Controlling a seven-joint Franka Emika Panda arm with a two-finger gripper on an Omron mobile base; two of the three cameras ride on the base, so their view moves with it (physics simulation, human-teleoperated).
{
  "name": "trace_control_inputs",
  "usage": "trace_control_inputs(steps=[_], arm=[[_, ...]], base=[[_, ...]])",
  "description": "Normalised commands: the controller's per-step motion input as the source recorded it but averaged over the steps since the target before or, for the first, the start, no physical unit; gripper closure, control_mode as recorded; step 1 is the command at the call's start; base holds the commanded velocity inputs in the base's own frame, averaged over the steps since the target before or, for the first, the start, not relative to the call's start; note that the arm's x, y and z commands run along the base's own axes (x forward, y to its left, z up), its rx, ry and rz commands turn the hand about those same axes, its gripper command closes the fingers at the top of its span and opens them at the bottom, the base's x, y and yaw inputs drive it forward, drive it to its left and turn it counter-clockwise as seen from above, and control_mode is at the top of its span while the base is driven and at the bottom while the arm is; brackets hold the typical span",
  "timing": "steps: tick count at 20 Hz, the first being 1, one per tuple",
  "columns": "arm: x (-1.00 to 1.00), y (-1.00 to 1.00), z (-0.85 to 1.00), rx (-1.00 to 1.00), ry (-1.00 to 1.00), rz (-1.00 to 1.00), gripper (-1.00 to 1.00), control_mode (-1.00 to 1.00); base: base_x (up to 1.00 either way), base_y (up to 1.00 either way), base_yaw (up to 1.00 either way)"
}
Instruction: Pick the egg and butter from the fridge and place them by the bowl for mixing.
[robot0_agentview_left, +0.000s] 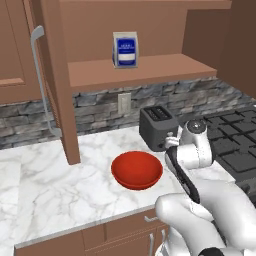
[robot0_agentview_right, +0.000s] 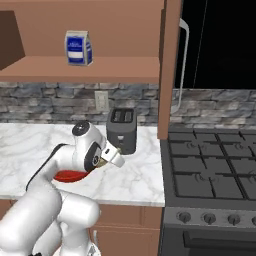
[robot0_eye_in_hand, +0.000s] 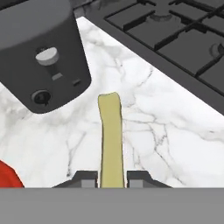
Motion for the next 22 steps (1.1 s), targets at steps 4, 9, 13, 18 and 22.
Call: trace_control_inputs(steps=[4,9,13,18,22], arm=[[0.9,0.0,-0.2,0.04,0.21,0.0,1.0,-1.0],[0.5,0.0,0.0,0.1,0.29,0.0,1.0,-1.0],[0.13,0.0,-0.08,0.04,0.2,0.02,1.0,-1.0],[0.0,0.0,-0.08,-0.01,0.0,0.0,1.0,-1.0],[0.0,0.0,-0.52,-0.05,0.0,0.0,1.0,-1.0]], base=[[0.0,0.0,0.0],[0.0,0.0,0.0],[0.0,0.0,0.0],[0.0,0.0,0.0],[0.0,0.0,0.0]])
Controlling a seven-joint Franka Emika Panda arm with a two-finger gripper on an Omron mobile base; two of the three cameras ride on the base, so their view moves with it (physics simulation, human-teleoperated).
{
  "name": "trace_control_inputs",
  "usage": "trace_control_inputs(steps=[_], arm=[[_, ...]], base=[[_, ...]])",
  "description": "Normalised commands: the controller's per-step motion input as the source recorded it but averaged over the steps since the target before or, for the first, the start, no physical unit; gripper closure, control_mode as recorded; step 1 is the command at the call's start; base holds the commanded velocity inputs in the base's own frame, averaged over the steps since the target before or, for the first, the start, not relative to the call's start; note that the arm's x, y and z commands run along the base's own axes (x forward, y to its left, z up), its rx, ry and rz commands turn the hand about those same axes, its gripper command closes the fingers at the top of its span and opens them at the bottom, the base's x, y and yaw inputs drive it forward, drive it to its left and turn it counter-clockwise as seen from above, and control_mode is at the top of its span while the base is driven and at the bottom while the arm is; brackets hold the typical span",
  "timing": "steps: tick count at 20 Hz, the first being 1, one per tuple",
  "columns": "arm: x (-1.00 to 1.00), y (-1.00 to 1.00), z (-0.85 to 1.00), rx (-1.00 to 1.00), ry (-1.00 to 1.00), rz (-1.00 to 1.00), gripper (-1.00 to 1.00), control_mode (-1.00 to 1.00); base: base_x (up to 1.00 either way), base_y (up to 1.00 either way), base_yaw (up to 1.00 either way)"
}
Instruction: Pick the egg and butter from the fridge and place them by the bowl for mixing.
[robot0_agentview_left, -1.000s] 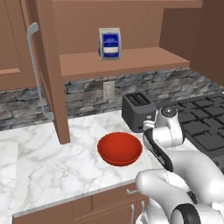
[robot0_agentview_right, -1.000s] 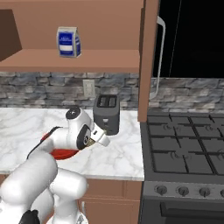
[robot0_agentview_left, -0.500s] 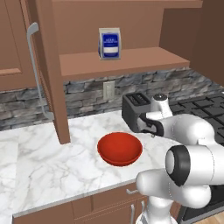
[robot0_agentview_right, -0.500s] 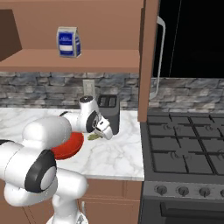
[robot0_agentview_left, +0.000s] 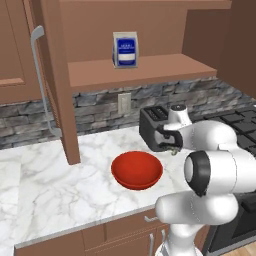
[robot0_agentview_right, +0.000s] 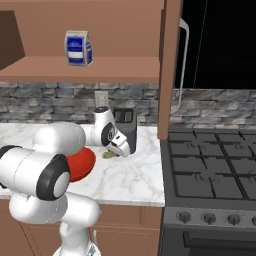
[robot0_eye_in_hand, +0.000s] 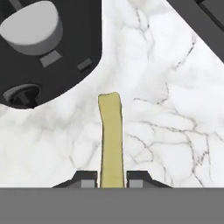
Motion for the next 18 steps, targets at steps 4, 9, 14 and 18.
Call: trace_control_inputs(steps=[4,9,14,18], arm=[[0.0,0.03,-0.52,-0.03,-0.03,0.0,1.0,-1.0],[0.0,0.02,-0.28,0.0,-0.07,0.0,1.0,-1.0],[0.0,0.01,-0.24,-0.02,-0.08,0.0,1.0,-1.0],[0.0,0.0,-0.14,-0.03,-0.09,0.0,1.0,-1.0]], base=[[0.0,0.0,0.0],[0.0,0.0,0.0],[0.0,0.0,0.0],[0.0,0.0,0.0]])
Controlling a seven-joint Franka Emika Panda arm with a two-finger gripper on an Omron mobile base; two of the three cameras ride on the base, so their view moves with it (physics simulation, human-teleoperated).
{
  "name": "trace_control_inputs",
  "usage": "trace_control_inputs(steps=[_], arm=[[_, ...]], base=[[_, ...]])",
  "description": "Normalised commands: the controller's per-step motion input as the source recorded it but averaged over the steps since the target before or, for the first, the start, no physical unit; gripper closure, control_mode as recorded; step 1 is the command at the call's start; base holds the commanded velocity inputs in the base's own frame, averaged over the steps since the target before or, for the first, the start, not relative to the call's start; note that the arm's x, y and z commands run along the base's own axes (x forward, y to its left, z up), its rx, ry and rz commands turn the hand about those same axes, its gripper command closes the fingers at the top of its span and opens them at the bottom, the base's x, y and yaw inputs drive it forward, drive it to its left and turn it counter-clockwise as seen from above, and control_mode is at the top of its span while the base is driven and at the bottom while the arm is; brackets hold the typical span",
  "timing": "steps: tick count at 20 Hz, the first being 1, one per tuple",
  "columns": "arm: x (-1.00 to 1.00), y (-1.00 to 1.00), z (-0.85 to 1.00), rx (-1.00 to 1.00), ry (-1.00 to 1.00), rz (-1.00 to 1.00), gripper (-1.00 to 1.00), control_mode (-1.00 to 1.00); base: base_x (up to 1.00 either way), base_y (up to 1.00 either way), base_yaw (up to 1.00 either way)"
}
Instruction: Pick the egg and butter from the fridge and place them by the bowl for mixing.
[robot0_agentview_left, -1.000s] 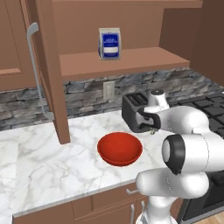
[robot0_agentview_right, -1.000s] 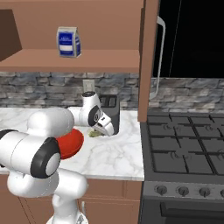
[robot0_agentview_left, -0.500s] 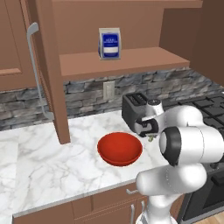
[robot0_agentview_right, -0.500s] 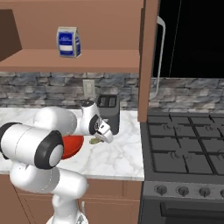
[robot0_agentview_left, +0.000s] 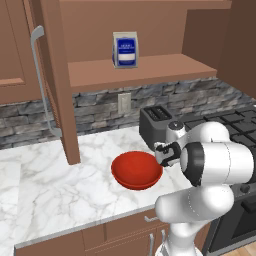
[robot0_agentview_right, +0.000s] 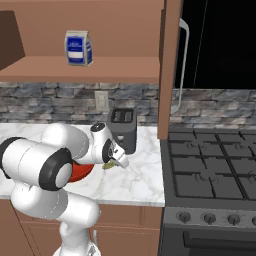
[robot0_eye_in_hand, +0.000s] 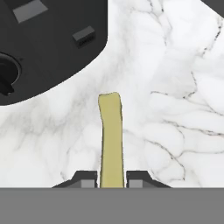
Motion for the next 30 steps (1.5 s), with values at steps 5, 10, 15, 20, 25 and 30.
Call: trace_control_inputs(steps=[5,10,15,20,25,30], arm=[[0.0,0.0,-0.05,-0.01,-0.03,0.0,-1.0,-1.0],[0.0,0.0,0.31,0.0,0.0,-0.01,-1.0,-1.0],[-0.19,0.11,1.0,0.01,0.0,-0.04,-1.0,-1.0],[-0.83,0.19,1.0,0.07,0.0,-0.04,-1.0,-1.0],[-1.0,0.2,1.0,0.07,0.0,-0.03,-1.0,-1.0],[-1.0,0.17,1.0,0.01,-0.04,-0.09,-1.0,-1.0]], base=[[0.0,0.0,0.0],[0.0,0.0,0.0],[0.0,0.0,0.0],[0.0,0.0,0.0],[0.0,0.0,0.0],[0.0,0.0,0.0]])
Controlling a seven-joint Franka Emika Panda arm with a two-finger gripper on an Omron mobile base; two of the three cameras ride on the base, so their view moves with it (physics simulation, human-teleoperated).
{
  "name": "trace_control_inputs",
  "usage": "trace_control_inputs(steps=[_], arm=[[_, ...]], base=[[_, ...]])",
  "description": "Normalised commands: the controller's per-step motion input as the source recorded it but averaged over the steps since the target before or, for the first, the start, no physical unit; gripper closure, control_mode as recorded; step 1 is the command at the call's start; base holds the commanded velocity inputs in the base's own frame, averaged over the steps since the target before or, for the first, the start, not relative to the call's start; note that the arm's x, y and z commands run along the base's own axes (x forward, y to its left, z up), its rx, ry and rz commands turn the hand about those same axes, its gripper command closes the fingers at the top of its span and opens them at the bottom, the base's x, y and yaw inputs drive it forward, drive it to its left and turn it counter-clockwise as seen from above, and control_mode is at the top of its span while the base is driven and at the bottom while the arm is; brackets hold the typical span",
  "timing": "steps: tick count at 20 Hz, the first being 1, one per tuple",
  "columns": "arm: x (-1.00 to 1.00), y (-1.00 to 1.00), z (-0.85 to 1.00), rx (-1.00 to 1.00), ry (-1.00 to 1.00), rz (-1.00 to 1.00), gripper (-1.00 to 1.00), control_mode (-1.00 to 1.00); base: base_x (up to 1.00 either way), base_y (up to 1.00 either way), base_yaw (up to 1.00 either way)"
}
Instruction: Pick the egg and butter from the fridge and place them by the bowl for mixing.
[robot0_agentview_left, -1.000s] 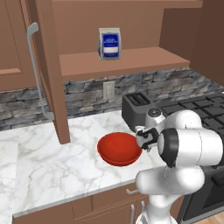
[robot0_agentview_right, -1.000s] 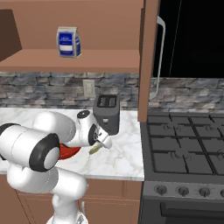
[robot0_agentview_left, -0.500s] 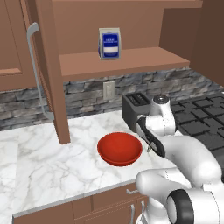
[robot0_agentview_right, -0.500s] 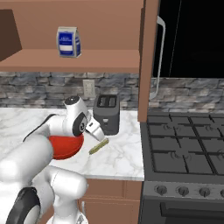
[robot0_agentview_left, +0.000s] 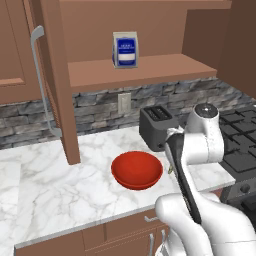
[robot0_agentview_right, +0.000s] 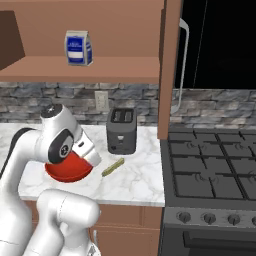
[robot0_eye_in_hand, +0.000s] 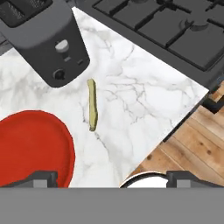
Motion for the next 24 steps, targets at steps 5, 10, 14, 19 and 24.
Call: trace_control_inputs(steps=[5,10,14,19,24], arm=[[-0.88,0.08,0.95,-0.02,-0.13,-0.06,-1.0,-1.0],[-0.22,0.03,0.0,0.0,-0.01,-0.02,-1.0,-1.0],[-0.25,0.0,-0.08,0.01,0.03,-0.09,-1.0,1.0],[0.0,0.0,0.0,0.0,0.0,0.0,-1.0,1.0],[0.0,0.0,0.0,0.0,0.0,0.0,-1.0,1.0]], base=[[0.0,0.0,0.0],[0.0,0.0,0.0],[-0.73,0.0,-0.54],[-0.64,0.12,-0.94],[-0.18,0.02,-1.0]])
